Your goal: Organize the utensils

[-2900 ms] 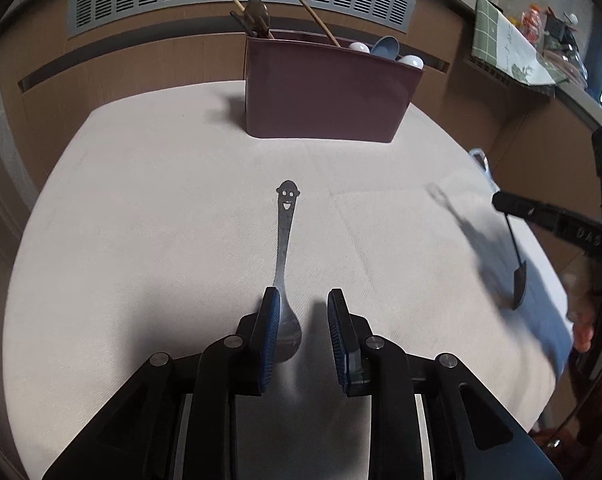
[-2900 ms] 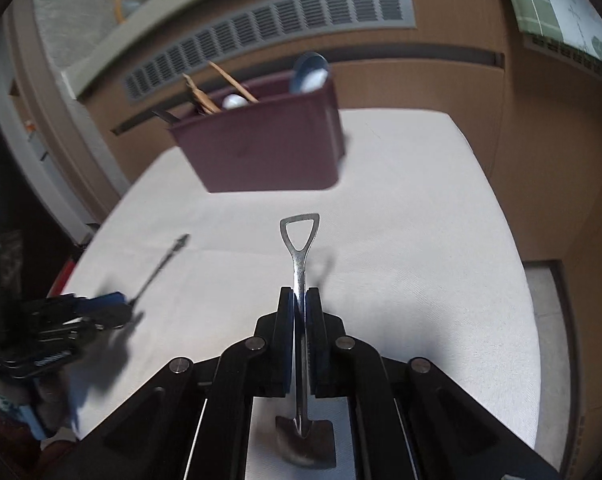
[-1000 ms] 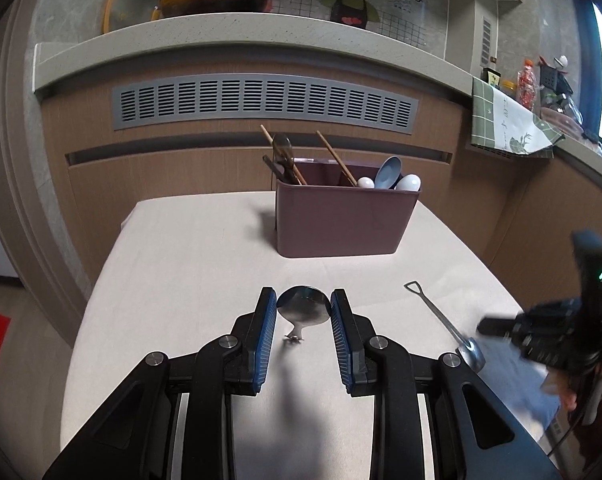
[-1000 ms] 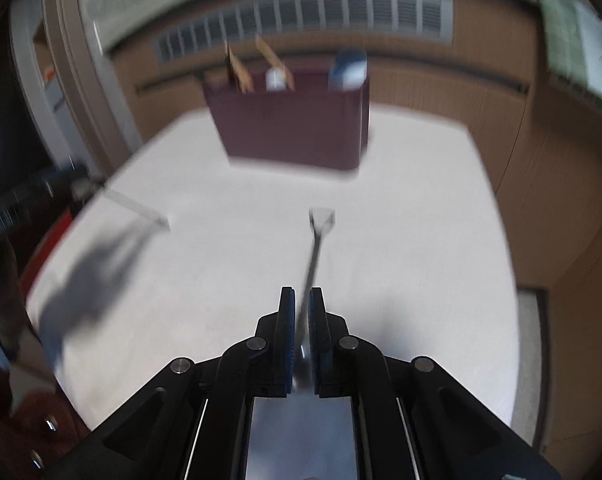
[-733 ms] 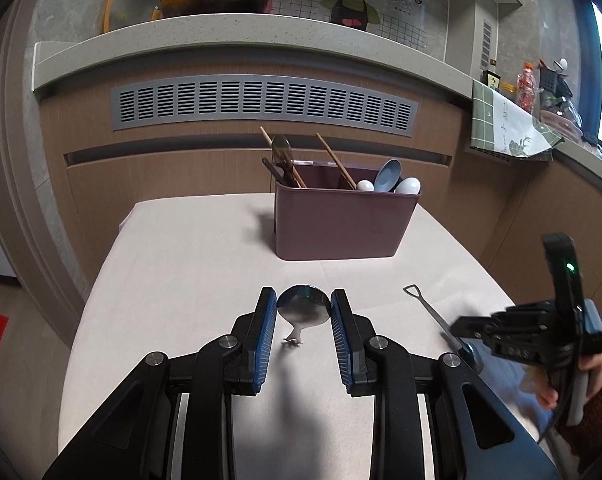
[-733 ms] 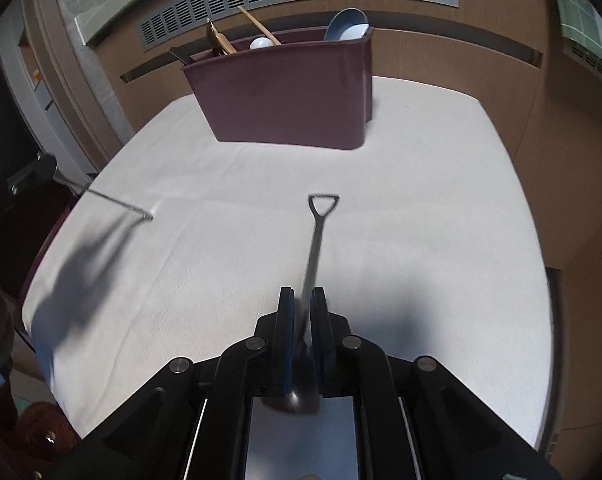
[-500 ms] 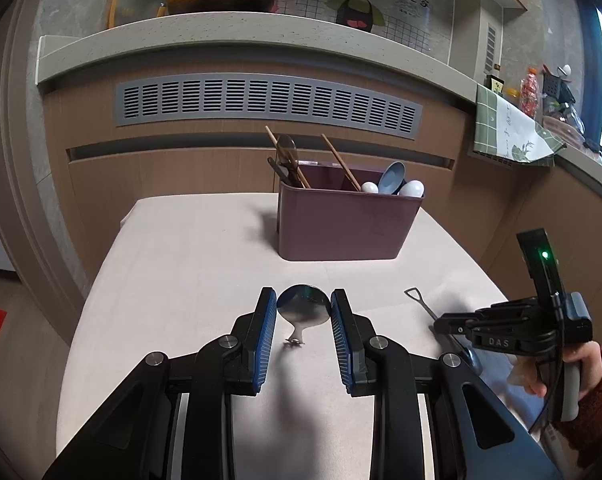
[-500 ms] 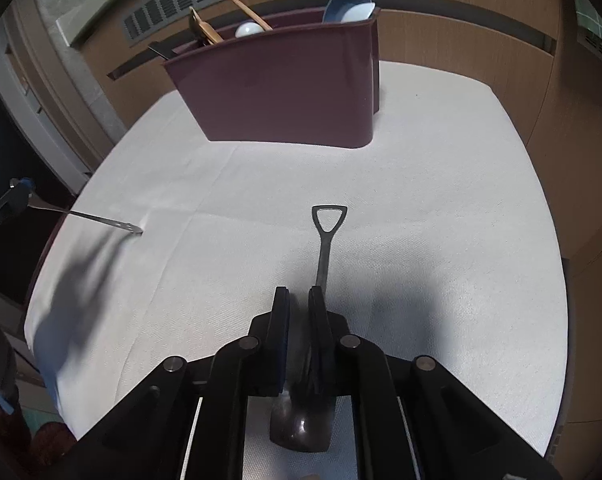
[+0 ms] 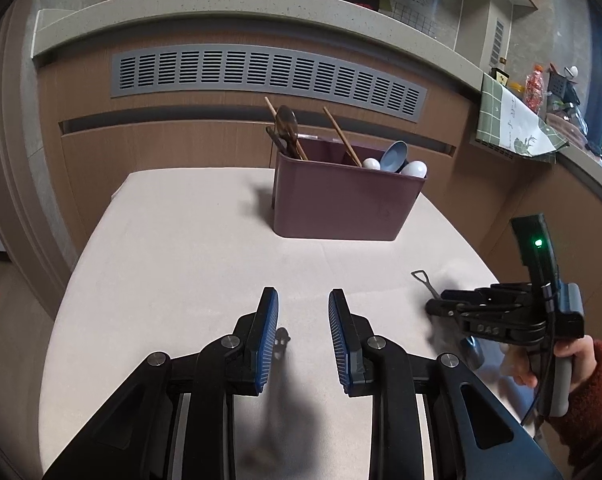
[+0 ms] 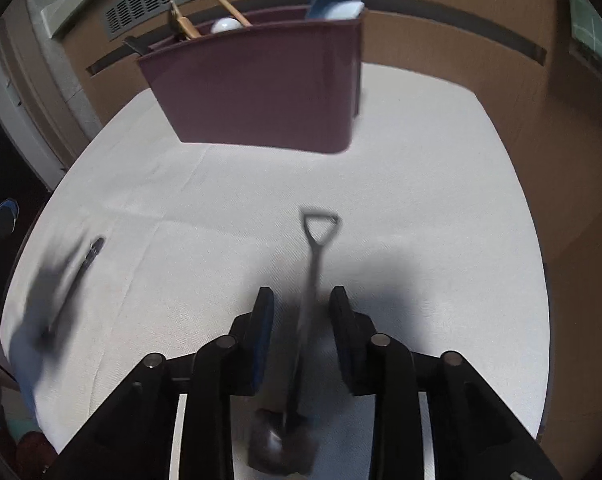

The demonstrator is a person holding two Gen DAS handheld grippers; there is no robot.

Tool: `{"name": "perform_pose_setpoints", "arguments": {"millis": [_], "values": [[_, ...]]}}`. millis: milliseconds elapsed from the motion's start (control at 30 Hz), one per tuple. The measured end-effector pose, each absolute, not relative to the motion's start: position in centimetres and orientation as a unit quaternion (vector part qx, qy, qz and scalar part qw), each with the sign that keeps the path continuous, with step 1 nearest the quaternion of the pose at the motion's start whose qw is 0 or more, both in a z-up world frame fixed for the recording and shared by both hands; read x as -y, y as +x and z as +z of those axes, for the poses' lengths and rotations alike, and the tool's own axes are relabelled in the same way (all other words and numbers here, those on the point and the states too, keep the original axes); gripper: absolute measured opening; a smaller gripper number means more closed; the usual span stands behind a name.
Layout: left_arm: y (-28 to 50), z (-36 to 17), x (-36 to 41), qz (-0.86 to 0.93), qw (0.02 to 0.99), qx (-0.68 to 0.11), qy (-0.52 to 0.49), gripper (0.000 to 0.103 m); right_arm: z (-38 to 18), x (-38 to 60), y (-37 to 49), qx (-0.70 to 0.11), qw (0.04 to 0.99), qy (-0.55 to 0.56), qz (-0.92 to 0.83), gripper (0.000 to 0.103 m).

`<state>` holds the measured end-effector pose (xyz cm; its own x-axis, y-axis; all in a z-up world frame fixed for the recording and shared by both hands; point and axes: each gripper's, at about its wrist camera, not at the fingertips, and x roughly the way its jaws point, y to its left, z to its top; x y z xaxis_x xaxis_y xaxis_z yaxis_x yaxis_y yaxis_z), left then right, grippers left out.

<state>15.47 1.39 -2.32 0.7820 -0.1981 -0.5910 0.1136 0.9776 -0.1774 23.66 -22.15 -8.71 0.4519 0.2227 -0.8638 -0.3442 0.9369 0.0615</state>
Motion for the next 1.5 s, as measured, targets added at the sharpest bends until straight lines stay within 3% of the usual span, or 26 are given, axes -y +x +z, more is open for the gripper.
{"name": "perform_pose_setpoints", "arguments": {"millis": [100,167,200,400,700,1033,1067,1100,1233,1267,1500], "values": [[15.2,-2.1,-1.9,-0.078,0.944,-0.314,-0.069,0.027,-8.8,20.6,22.9,-0.475,0.856,-0.119,0.163,0.026],[15.2,-2.1,-2.8,-0.07,0.944,-0.314,-0.076,0.027,-8.8,19.8,22.0,-0.467,0.853,-0.147,0.182,0.006],[15.1,-2.2,-3.3,-0.065,0.944,-0.314,-0.082,0.027,-8.7,19.6,21.8,-0.465,0.854,-0.149,0.18,0.005],[13.9,-4.4,-5.9,-0.068,0.928,-0.355,-0.094,0.027,-6.7,20.8,20.0,-0.431,0.876,-0.111,0.187,0.004],[10.2,-8.4,-4.5,-0.082,0.915,-0.395,0.03,0.036,-3.9,21.9,18.3,-0.394,0.891,-0.048,0.22,0.005],[11.6,-10.1,-5.0,-0.059,0.908,-0.415,0.002,0.039,-3.2,21.5,17.5,-0.368,0.902,-0.042,0.222,0.005],[11.7,-10.0,-4.7,-0.053,0.909,-0.413,0.01,0.038,-3.0,21.6,17.5,-0.364,0.904,-0.041,0.219,0.005],[11.6,-10.0,-4.3,-0.047,0.911,-0.409,0.012,0.028,-2.8,21.7,17.5,-0.359,0.907,-0.04,0.217,0.005],[11.8,-8.5,-4.0,-0.037,0.925,-0.378,0.004,0.028,-1.9,22.1,17.2,-0.341,0.914,-0.03,0.216,0.005],[11.9,-7.7,-3.9,-0.038,0.931,-0.364,0.006,0.0,-1.6,22.2,17.2,-0.336,0.916,-0.028,0.215,0.005],[13.5,-2.5,-3.5,-0.04,0.956,-0.291,0.014,0.001,-0.5,22.9,17.3,-0.319,0.925,-0.02,0.204,0.005]]}}
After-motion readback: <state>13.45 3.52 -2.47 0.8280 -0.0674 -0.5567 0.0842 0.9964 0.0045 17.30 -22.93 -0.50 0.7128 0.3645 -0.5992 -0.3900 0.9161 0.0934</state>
